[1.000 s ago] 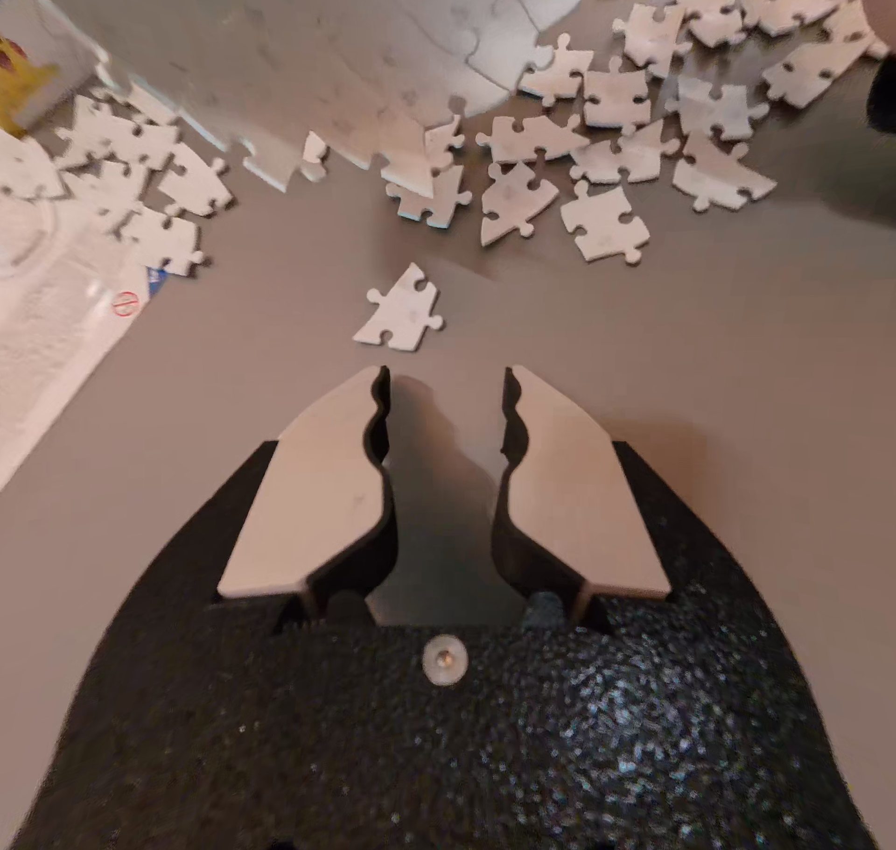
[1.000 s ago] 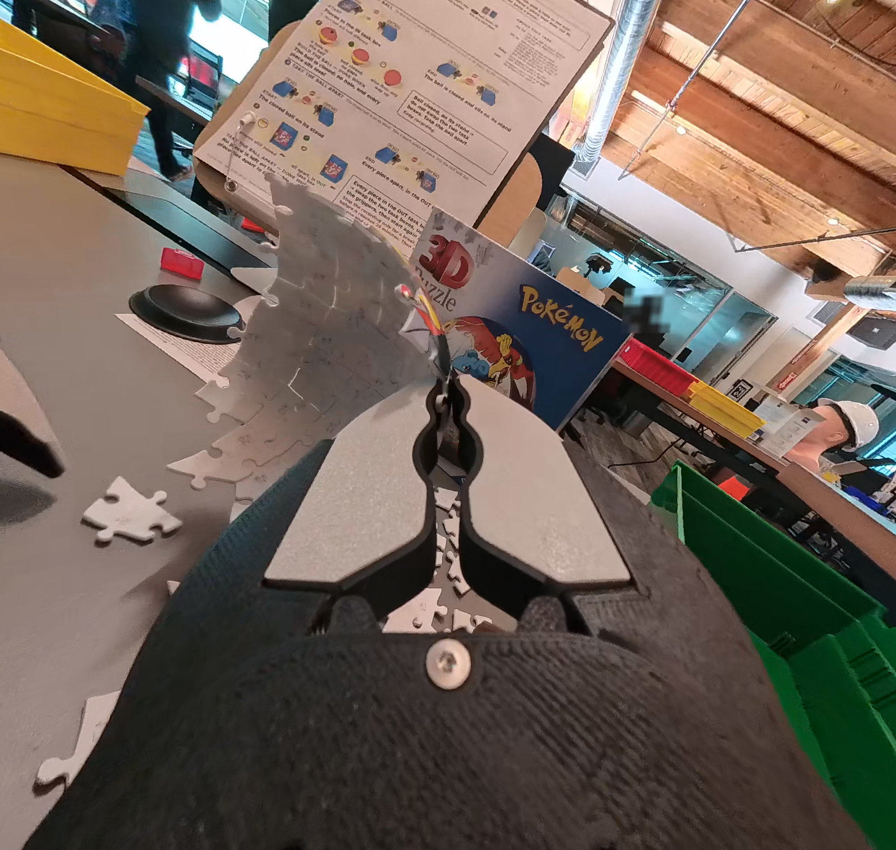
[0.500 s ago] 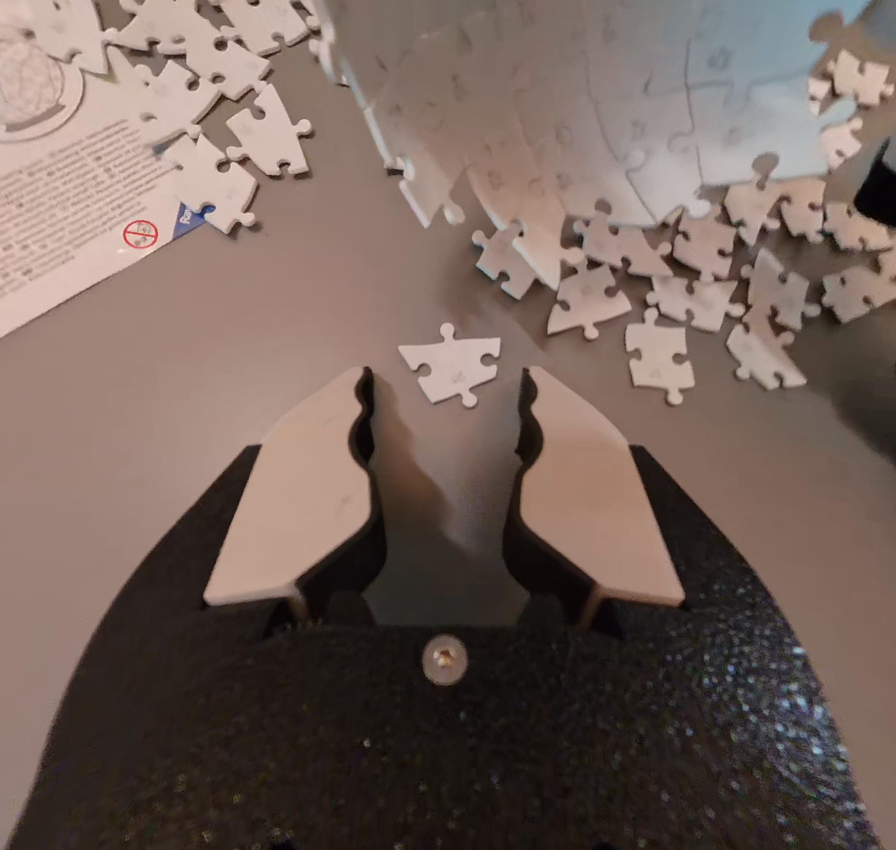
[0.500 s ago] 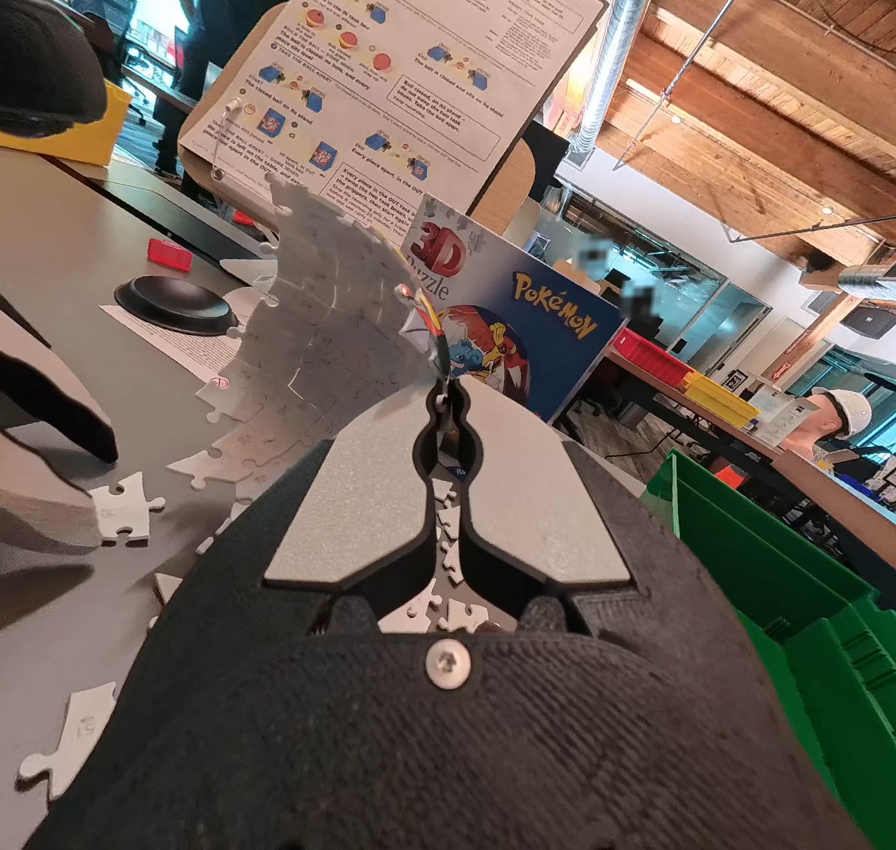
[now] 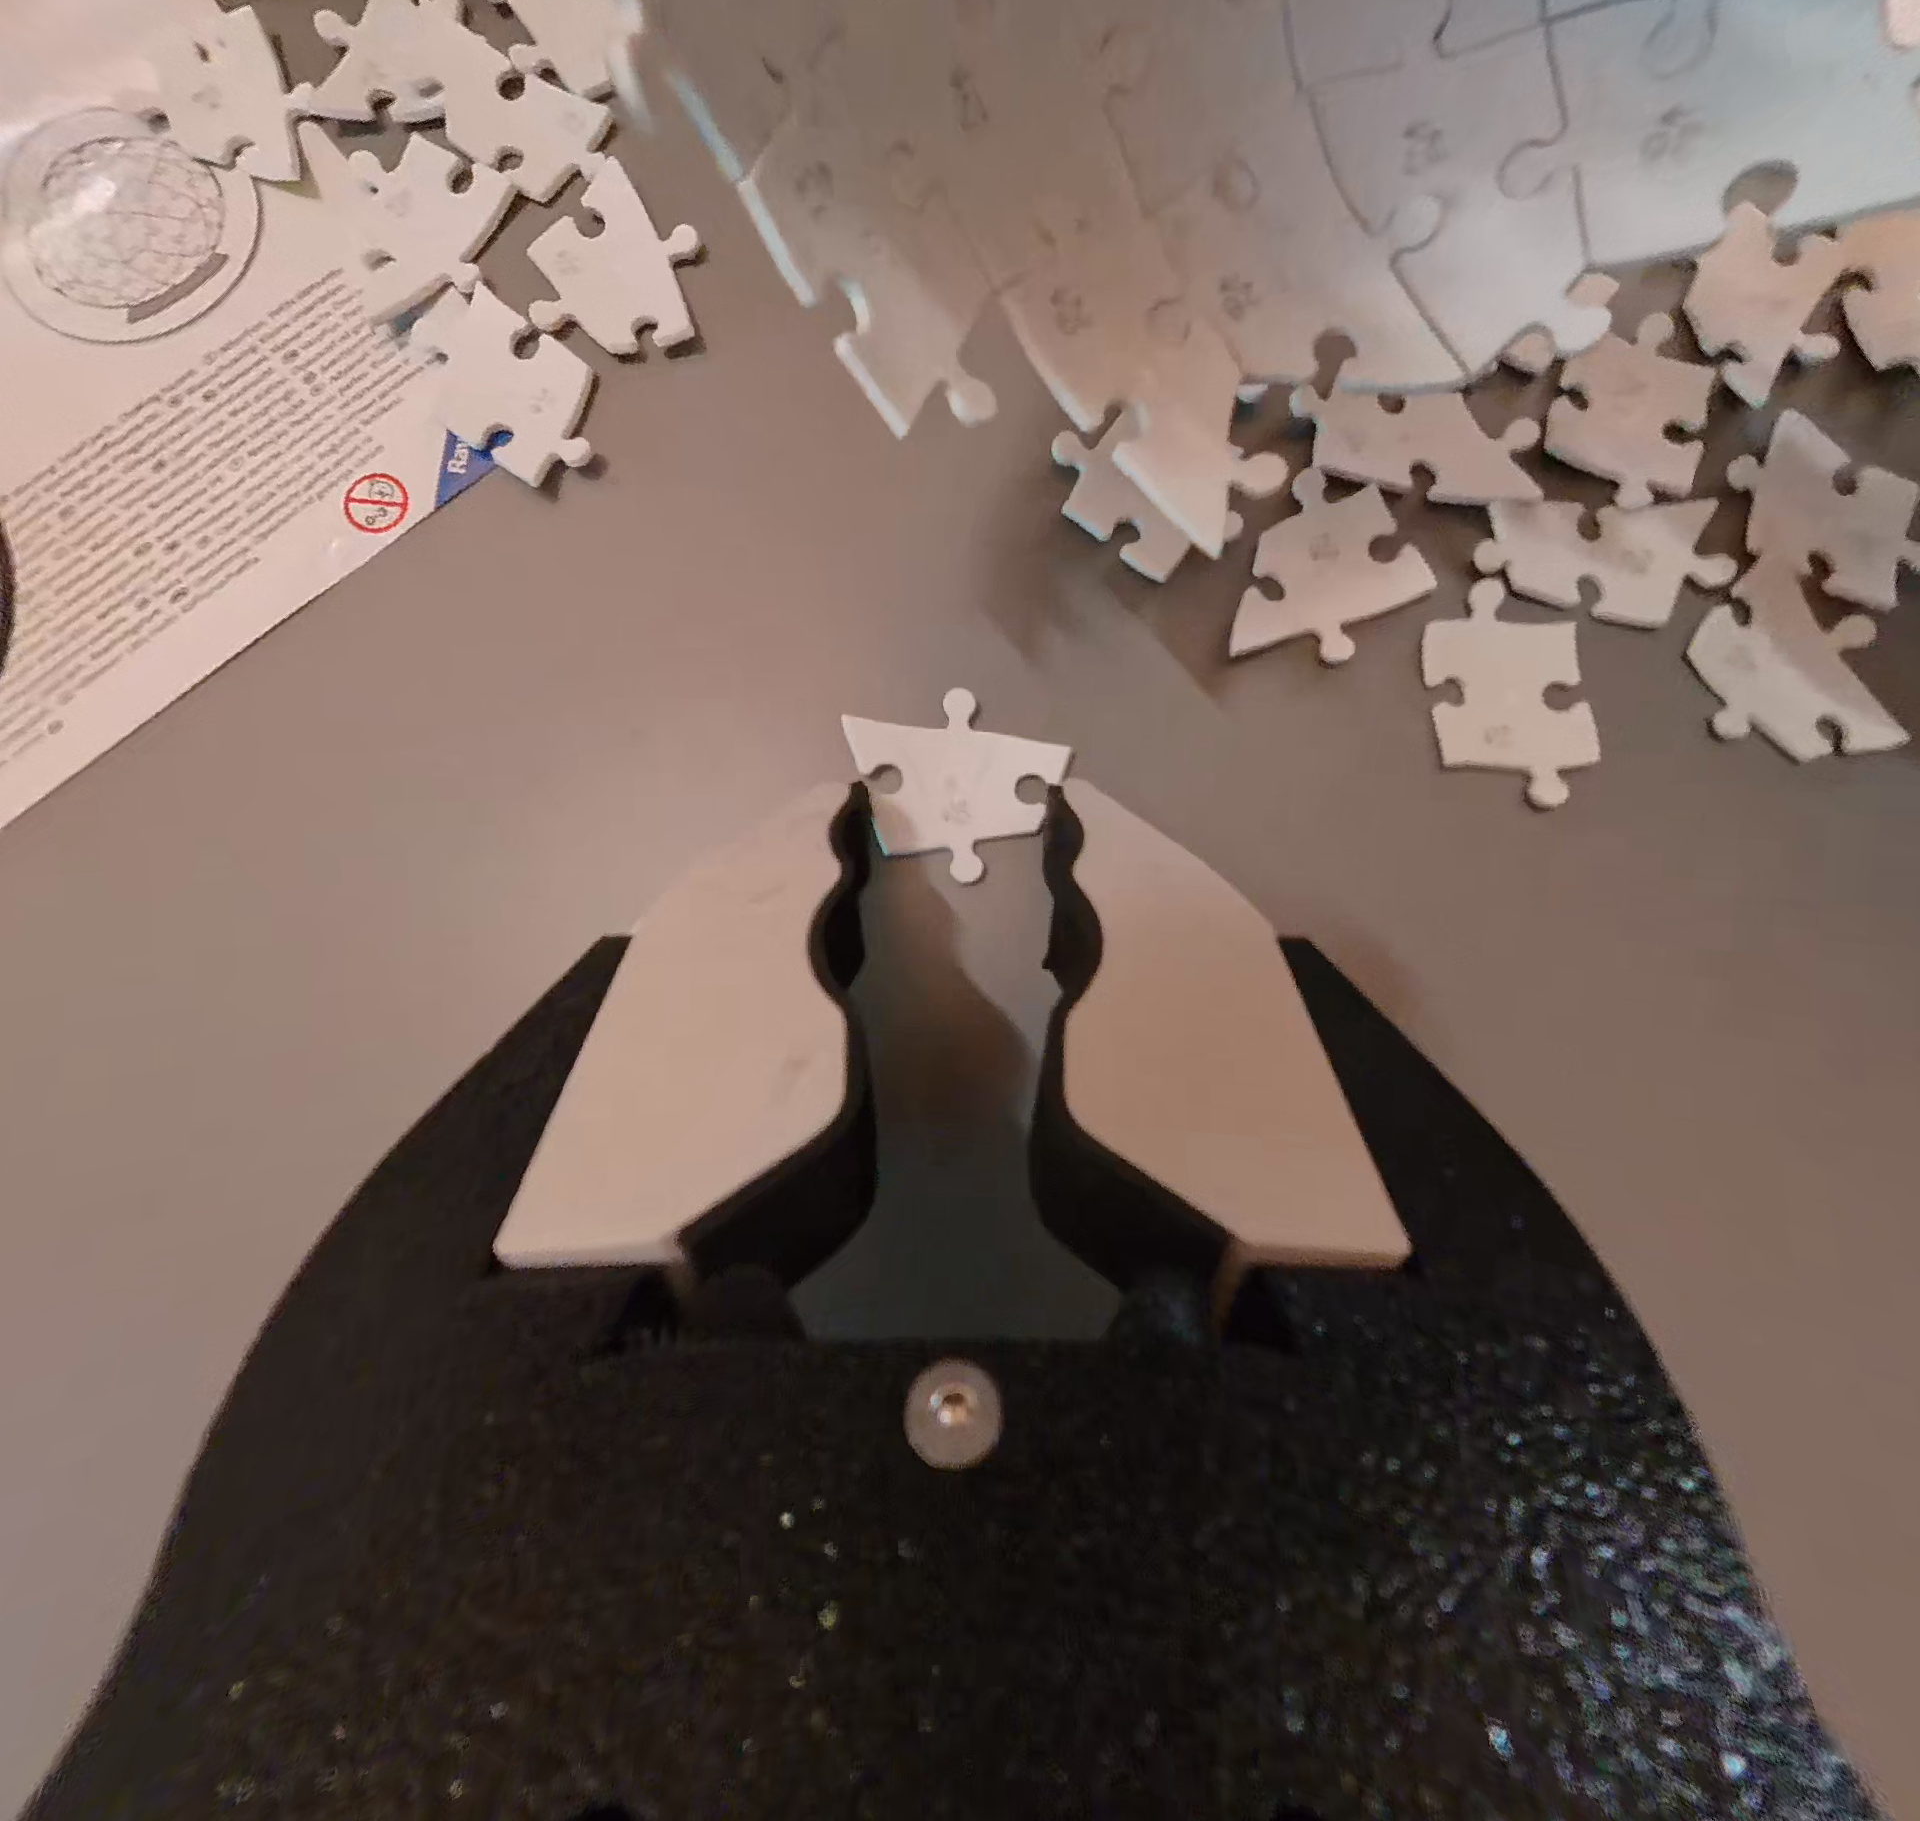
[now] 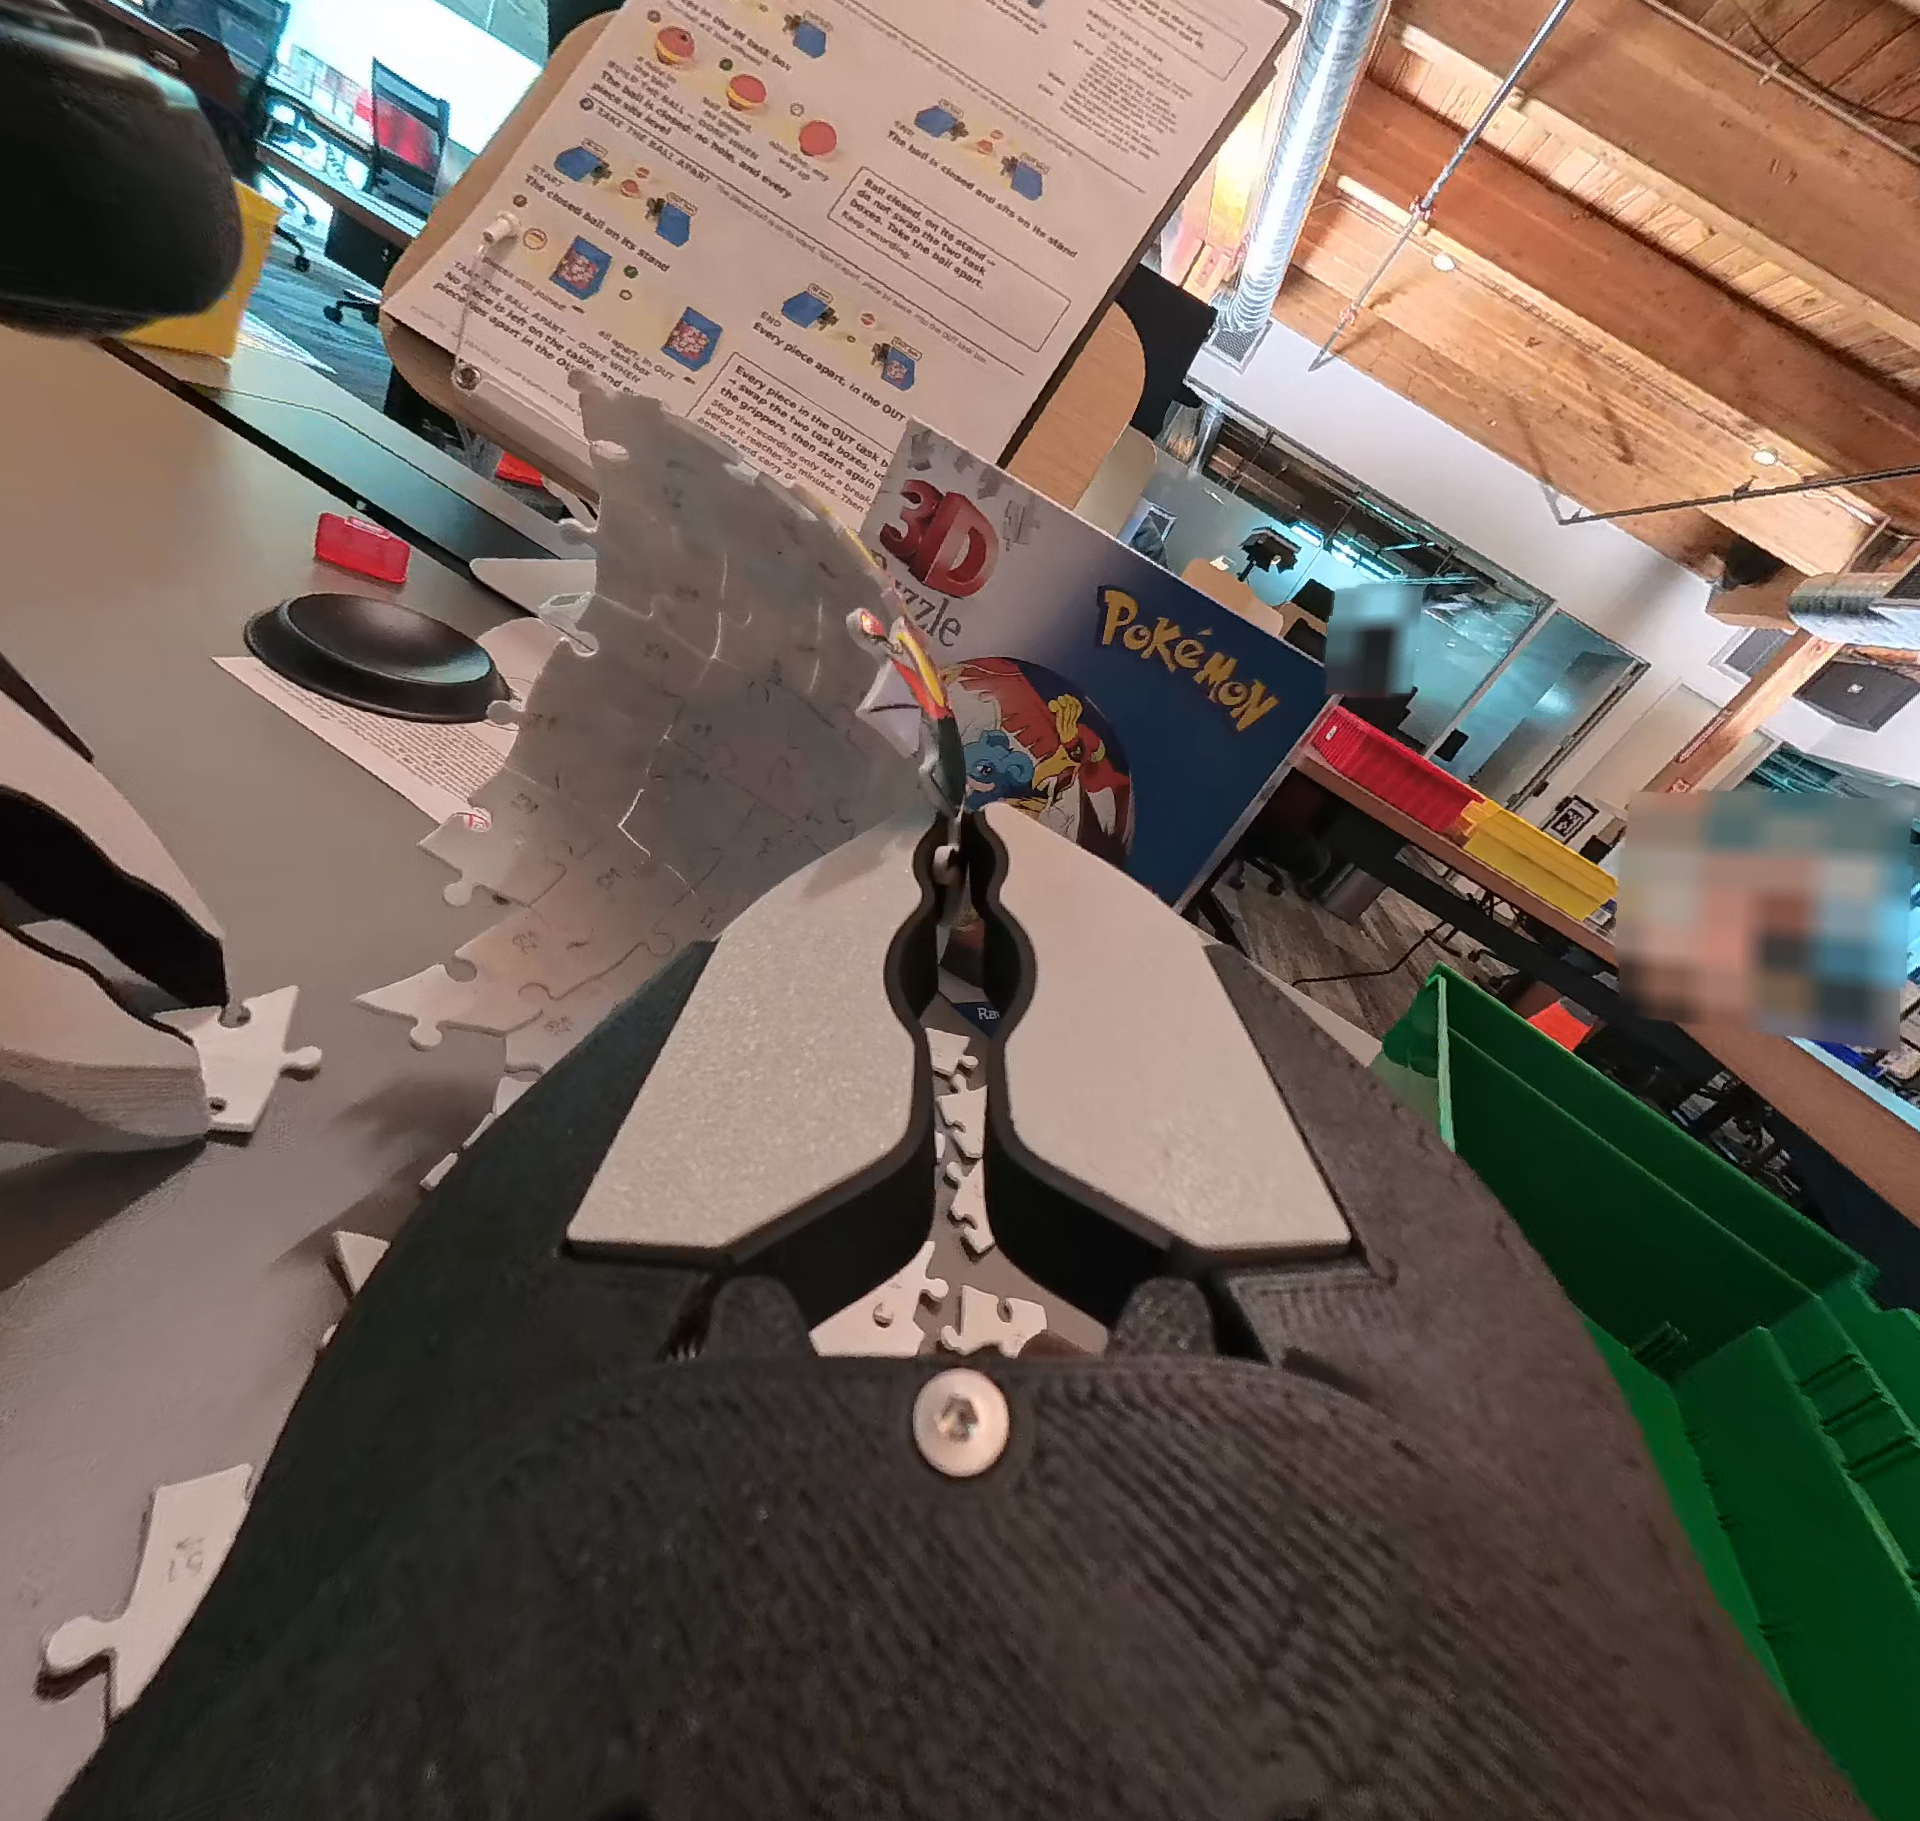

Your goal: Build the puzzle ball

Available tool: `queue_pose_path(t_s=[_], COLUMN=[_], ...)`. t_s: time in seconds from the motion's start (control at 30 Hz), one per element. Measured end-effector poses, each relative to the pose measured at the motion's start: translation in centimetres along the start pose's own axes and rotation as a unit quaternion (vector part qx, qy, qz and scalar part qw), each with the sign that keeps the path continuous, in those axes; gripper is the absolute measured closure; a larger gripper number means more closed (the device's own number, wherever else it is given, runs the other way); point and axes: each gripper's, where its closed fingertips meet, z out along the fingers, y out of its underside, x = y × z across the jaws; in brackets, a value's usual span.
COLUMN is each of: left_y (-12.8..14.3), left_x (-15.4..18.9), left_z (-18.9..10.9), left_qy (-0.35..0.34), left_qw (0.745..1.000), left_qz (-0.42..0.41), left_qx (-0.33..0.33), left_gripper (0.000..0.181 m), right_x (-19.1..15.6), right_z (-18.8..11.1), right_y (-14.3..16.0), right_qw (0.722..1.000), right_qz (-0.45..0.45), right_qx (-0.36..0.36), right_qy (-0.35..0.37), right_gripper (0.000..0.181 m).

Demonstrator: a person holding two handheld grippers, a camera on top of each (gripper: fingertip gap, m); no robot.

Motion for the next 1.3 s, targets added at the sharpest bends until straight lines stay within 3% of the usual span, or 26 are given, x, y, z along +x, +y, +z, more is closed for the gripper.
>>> queue_pose_path(t_s=[0.3, 0.47, 0.7, 0.83, 1.3], left_y=[3.4, 6.8, 10.0, 11.3, 9.6], left_x=[-0.4, -1.8, -3.0, -3.2, -4.6], left_z=[-3.3, -7.1, -11.7, -11.8, -10.1], left_qy=[0.054, 0.045, 0.034, 0.02, -0.008], left_qw=[0.987, 0.978, 0.979, 0.975, 0.966], left_qz=[0.15, 0.203, 0.197, 0.219, 0.257], left_qx=[0.008, 0.003, 0.05, 0.034, 0.003], left_gripper=[0.15, 0.15, 0.15, 0.15, 0.15], right_x=[-2.2, -6.6, -14.8, -17.1, -17.8], right_z=[0.5, 1.1, 0.9, 0.4, -0.2], right_y=[-0.7, -2.3, -3.7, -4.2, -4.6], right_qw=[1.0, 0.998, 0.993, 0.989, 0.987], right_qz=[-0.001, 0.023, -0.019, -0.026, -0.032], right_qx=[0.001, -0.003, -0.013, -0.007, 0.014], right_qy=[-0.027, -0.059, -0.116, -0.144, -0.154], right_gripper=[0.178, 0.178, 0.179, 0.179, 0.179])
